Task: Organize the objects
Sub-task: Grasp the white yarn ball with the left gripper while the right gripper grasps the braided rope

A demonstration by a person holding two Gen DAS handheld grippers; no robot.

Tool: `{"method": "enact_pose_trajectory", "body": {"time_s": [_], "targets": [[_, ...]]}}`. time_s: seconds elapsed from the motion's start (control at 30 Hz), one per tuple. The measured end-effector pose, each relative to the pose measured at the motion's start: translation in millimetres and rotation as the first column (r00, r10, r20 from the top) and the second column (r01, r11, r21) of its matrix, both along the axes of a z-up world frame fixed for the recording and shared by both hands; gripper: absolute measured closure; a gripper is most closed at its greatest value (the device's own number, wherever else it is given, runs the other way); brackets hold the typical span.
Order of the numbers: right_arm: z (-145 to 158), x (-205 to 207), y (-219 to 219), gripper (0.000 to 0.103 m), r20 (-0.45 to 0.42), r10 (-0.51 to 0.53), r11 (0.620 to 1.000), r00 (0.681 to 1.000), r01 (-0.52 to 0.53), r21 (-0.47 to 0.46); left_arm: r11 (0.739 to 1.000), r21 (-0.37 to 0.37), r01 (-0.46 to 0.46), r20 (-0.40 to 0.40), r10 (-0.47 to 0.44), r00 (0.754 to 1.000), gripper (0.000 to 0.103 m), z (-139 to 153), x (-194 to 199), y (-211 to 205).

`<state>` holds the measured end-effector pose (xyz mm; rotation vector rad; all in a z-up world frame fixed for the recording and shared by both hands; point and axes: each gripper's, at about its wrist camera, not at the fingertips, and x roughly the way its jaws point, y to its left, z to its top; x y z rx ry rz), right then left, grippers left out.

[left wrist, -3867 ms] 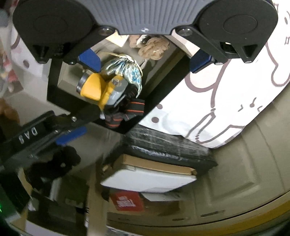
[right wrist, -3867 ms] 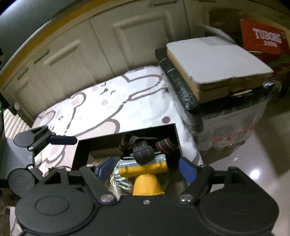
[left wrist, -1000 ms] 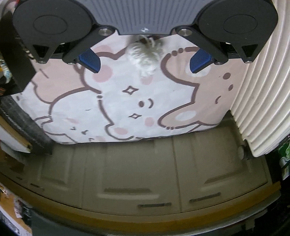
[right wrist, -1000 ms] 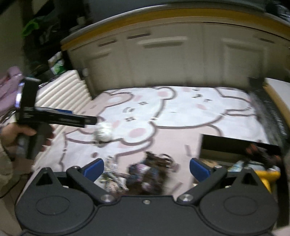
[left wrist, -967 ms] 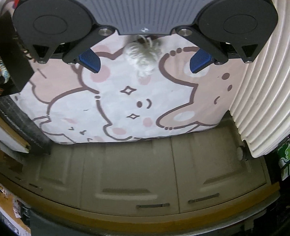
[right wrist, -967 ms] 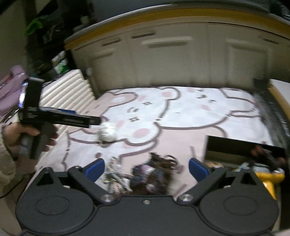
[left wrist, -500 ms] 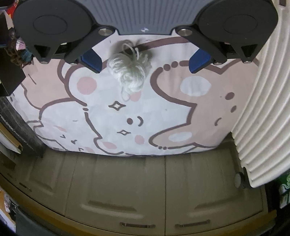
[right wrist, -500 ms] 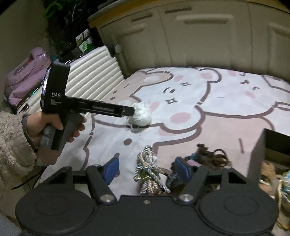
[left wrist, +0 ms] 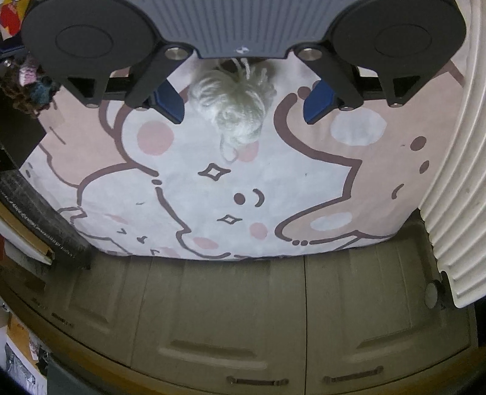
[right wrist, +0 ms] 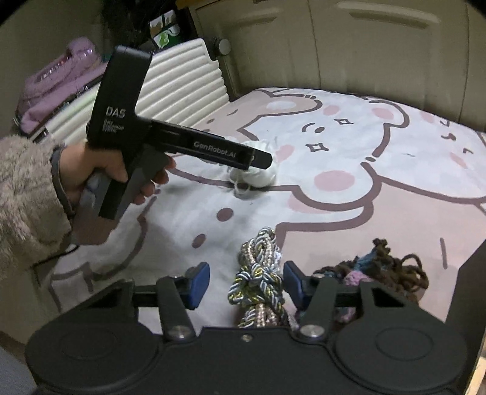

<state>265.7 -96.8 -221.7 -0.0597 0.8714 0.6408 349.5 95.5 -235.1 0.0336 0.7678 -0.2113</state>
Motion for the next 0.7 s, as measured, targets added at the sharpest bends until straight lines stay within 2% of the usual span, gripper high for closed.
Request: {"method": "enact_pose_trajectory", "body": {"time_s": [0.17, 0.33, 0.43, 0.7], "targets": [[-8, 6, 2, 0.058, -0.005, -0.006, 0.999, 1.0, 0.006, -0.039, 0.999, -0.037, 0.008, -0.03, -0.009, 1.0, 0.026, -9, 6, 1], [-12, 10, 1, 0.064, -0.023, -0.01, 0.999, 1.0, 0.009, -0.041, 0.997, -0.048, 0.054, -0.089, -0.058, 0.994, 0.047, -18, 9, -4], [-11, 10, 0, 0.065, -0.027, -0.007, 0.999, 1.0, 0.006, -0.038, 0.997, -0.048, 0.066, -0.1, -0.071, 0.992, 0.053, -20, 8, -6], [-6, 4, -8, 0.066, -0.066, -0.026, 0.999, 0.997, 0.029, 0.035, 0.995, -0.094, 0.026, -0.117, -0.037, 0.992, 0.057, -12, 0, -3]]}}
